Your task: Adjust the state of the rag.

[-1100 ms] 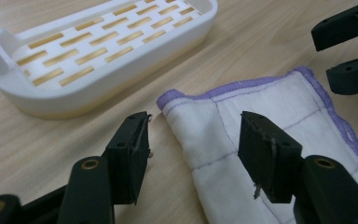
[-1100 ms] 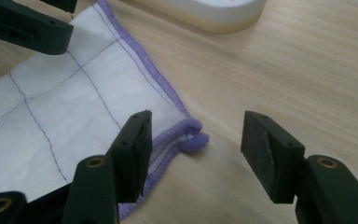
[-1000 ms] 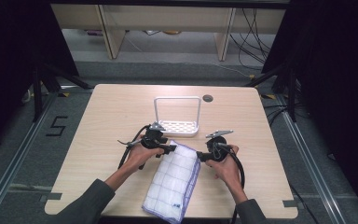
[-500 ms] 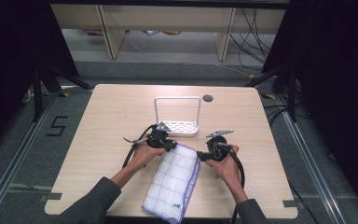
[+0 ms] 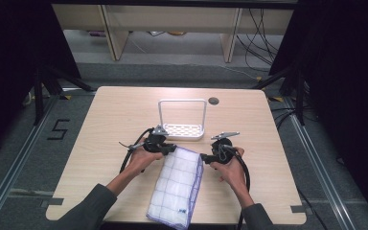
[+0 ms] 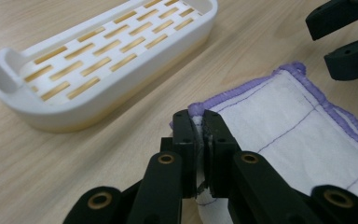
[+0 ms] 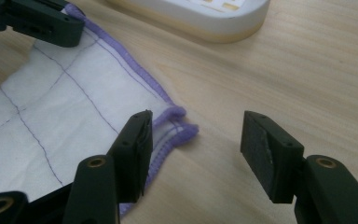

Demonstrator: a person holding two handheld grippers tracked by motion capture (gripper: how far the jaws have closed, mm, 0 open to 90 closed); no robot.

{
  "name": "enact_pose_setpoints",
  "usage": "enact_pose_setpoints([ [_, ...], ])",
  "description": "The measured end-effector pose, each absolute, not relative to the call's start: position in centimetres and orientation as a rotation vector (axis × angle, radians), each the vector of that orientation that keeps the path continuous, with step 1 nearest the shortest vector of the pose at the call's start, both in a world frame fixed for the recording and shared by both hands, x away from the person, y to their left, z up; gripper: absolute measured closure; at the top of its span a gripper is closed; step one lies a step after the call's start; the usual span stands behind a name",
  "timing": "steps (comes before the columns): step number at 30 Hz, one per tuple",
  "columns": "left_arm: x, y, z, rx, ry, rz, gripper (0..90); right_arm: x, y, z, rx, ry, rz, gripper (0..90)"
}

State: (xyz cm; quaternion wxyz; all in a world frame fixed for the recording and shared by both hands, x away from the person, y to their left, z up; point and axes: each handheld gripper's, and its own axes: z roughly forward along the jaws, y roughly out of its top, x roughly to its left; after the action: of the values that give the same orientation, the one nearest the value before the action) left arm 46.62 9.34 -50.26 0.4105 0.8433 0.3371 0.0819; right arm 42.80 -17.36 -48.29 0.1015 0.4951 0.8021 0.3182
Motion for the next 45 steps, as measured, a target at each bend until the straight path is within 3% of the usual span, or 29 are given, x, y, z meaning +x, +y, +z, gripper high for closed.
enact_pose_setpoints([
  [17,45.5,13.7,-50.8,2.036,0.935,0.199,82.5,44.8,-12.5,-48.9,1.378,2.452,0.959,46.3],
  [21,45.5,13.9,-50.8,2.049,0.939,0.193,75.7,44.9,-11.8,-48.7,1.345,2.462,0.952,46.5],
  [23,45.6,14.1,-50.8,2.040,0.952,0.190,67.9,44.9,-11.3,-48.5,1.331,2.465,0.952,48.2],
  [24,45.7,14.4,-50.6,2.024,0.978,0.198,62.7,44.9,-11.0,-48.3,1.309,2.460,0.954,51.9],
  [28,45.7,14.8,-50.2,1.993,0.998,0.198,57.9,44.9,-10.8,-48.2,1.269,2.502,0.956,62.0],
  [37,45.7,15.4,-50.0,2.016,0.996,0.192,53.4,44.8,-10.2,-48.6,1.236,2.534,0.926,72.3],
  [40,45.7,15.2,-50.1,1.991,1.013,0.180,52.2,44.9,-9.9,-49.1,1.256,2.552,0.915,85.0],
  [45,45.8,15.5,-49.9,1.999,1.012,0.181,50.8,44.6,-10.0,-48.5,1.190,2.530,0.941,90.0],
])
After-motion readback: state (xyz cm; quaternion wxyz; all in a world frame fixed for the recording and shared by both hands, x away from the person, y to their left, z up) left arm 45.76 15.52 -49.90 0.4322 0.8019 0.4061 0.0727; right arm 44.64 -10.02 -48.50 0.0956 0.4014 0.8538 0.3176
